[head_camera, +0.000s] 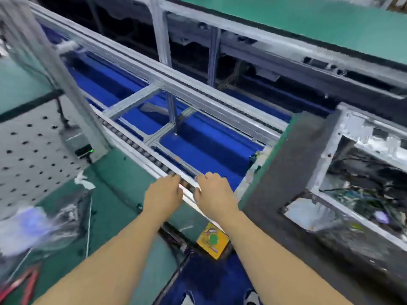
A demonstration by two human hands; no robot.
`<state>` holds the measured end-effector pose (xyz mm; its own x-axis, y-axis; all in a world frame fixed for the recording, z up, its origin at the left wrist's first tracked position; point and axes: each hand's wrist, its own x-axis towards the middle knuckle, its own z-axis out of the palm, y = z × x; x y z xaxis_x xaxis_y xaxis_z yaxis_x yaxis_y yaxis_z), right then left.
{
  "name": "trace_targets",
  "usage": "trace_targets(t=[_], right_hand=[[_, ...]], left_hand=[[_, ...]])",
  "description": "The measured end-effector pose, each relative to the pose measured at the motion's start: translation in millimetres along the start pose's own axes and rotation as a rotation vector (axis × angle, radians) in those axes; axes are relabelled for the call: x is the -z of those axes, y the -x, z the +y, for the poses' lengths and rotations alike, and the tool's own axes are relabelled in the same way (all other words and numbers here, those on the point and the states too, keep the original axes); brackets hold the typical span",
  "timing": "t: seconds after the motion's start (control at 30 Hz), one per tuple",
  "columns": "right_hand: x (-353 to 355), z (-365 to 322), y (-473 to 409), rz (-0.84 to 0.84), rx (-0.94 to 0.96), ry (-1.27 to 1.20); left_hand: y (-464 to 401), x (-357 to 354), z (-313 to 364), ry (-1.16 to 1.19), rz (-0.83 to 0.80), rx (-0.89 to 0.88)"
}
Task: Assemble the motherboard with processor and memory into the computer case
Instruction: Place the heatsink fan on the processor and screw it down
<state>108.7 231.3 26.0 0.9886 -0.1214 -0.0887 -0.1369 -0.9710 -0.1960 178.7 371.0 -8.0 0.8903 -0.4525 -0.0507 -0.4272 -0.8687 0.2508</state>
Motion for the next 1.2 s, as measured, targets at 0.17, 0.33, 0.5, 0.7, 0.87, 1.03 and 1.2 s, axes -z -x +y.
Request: trace_targets(t=[0.17, 0.33, 0.5, 0.7, 0.87, 1.03, 1.2], right_hand=[[-93.9, -60.2, 6.3, -0.523, -0.080, -0.205], [-138.3, -77.7, 16.4, -0.557, -0.076, -0.004], [-138.1, -83.5, 17.6, -0.573, -0.132, -0.115], [-61.2, -68.9, 18.2, -0.464, -0.185, -0.458], [54.8, -19.2, 19.9, -0.312, -0.203, -0.518], [174.8, 70.0, 61.6, -0.151, -0.222, -0.929], [240.2, 167.8, 107.8, 0.356, -0.103, -1.120]], left_hand=[[59.2, -48.9, -97.1, 0.030, -0.242, 0.154], [75.0, -59.0, -109.3, 0.045, -0.333, 0.117], [73.1, -69.1, -101.6, -0.154, -0.297, -0.090], [48.9, -55.7, -80.4, -0.061, -0.020, -0.345], [-6.7, -0.1, 8.0, 0.266, 0.161, -0.452], [-41.2, 54.1, 131.3, 0.632, 0.386, -0.555], [-63.0, 119.8, 270.8, 0.834, 0.335, -0.633]])
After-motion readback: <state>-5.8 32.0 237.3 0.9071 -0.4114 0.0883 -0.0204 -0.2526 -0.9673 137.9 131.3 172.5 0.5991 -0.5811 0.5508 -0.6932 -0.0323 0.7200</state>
